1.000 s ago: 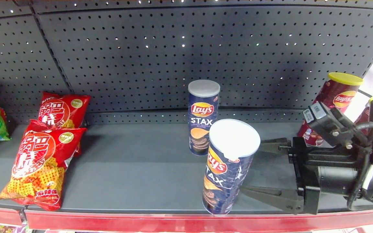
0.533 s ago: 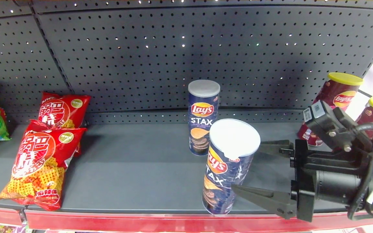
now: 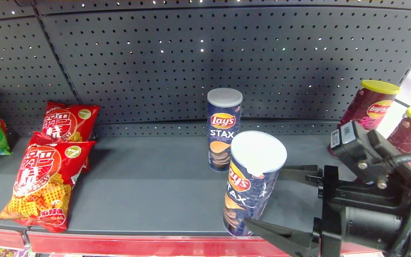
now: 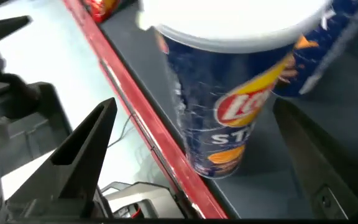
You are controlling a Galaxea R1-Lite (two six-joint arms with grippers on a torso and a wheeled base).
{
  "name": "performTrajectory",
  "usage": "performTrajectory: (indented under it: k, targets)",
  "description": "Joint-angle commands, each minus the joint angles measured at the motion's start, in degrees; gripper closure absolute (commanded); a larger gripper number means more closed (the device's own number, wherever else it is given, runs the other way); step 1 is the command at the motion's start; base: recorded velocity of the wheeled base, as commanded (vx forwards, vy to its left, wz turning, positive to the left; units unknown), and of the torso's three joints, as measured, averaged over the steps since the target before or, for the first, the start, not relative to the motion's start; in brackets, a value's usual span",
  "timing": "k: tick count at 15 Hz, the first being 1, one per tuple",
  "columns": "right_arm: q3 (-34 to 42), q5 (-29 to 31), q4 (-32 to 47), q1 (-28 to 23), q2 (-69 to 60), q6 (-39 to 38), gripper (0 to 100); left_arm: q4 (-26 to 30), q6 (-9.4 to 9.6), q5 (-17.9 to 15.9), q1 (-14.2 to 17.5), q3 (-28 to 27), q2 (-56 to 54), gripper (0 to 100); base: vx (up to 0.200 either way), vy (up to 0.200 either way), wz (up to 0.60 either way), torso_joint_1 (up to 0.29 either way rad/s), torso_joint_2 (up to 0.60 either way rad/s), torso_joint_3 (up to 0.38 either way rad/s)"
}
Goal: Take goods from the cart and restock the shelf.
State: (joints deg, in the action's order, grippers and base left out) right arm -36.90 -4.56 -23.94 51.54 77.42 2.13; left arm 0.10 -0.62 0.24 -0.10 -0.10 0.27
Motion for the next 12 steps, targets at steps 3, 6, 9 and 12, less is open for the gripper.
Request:
performTrajectory:
  k: [3,6,9,12]
  targets:
    - [-1.51,5.44,-0.14,0.75,3.61,-3.36,0,-0.01,0.01,0.02,0.01,0.01,0.08,0,0.000,0.000,0.00,0.000,0.00,0.000]
    - [-3.62,9.39,-0.05,0.93,5.90,-5.39,0,-0.01,-0.08,0.02,0.01,0.01,0.08,0,0.000,0.000,0.00,0.000,0.00,0.000]
    - [-3.97,13.61,0.04,1.02,6.51,-9.16,0,-0.01,0.01,0.02,0.01,0.01,0.08,0,0.000,0.000,0.00,0.000,0.00,0.000]
    - [-4.23,15.63,0.04,1.90,6.60,-10.66,0,-0.01,0.01,0.02,0.01,0.01,0.08,0,0.000,0.000,0.00,0.000,0.00,0.000]
